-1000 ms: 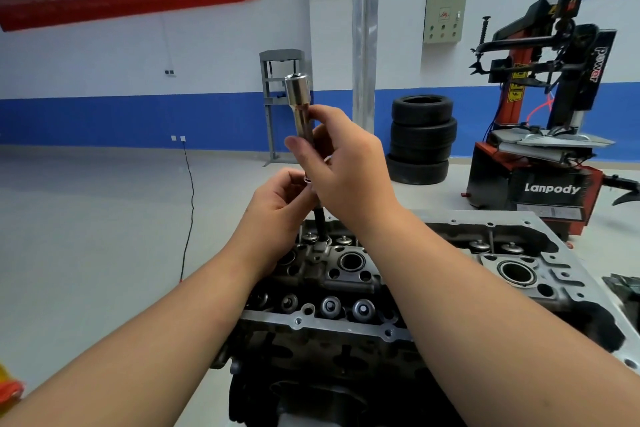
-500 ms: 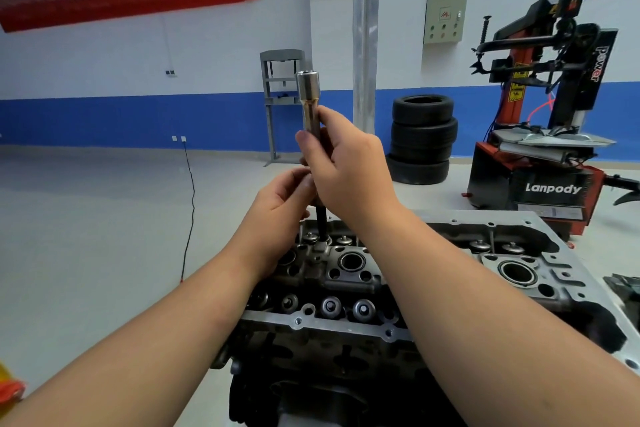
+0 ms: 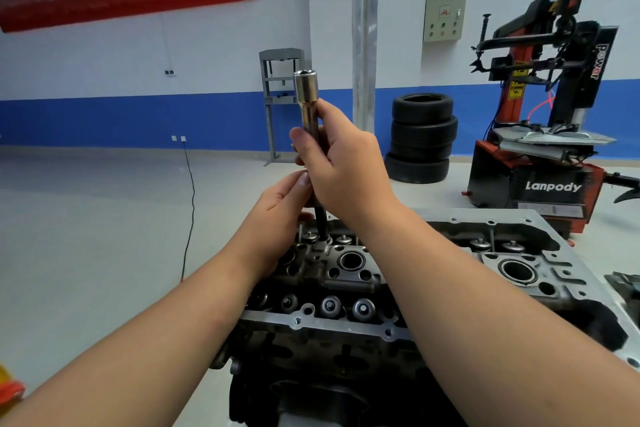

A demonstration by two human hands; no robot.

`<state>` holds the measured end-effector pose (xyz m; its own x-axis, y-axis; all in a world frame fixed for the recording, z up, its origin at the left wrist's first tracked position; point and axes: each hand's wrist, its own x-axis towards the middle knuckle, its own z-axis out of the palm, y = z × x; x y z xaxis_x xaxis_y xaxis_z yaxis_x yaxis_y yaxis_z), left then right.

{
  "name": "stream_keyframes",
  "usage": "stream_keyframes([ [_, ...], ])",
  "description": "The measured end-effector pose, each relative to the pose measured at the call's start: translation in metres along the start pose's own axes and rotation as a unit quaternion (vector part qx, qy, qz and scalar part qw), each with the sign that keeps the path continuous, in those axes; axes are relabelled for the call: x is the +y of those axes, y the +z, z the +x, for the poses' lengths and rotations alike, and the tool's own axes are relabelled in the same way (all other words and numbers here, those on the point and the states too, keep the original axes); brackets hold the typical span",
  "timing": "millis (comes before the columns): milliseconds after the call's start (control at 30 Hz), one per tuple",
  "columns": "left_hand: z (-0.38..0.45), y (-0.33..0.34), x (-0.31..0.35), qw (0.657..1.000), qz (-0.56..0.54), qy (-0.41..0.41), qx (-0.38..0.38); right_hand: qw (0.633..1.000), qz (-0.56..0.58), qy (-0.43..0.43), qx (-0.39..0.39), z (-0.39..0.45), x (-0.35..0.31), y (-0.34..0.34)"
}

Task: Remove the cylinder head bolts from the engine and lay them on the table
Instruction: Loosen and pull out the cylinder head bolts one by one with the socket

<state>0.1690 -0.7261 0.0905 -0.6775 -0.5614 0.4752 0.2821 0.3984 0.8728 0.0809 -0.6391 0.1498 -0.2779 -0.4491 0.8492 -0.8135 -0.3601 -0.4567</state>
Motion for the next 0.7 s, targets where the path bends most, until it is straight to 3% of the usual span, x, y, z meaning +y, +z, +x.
stream_keyframes([
  [167, 0.0018, -0.0023, -0.0008, 0.999, 0.011, 0.025, 0.033, 1.0, -0.006, 0.013, -0.022, -0.0005, -0.0011, 0.0],
  [300, 0.0034, -0.0014, -0.0026, 0.998, -0.003, 0.038, 0.047, 1.0, -0.013, -0.02, 0.011, -0.0022, -0.0012, -0.0004],
  [533, 0.0002, -0.0007, -0.0004, 0.999, -0.035, 0.006, 0.003, 0.999, -0.02, 0.018, -0.044, 0.0002, 0.0017, 0.0003],
  [700, 0.0025, -0.0004, -0.0026, 0.999, -0.007, 0.028, 0.04, 1.0, -0.016, -0.017, 0.005, 0.0, 0.0003, -0.0011],
])
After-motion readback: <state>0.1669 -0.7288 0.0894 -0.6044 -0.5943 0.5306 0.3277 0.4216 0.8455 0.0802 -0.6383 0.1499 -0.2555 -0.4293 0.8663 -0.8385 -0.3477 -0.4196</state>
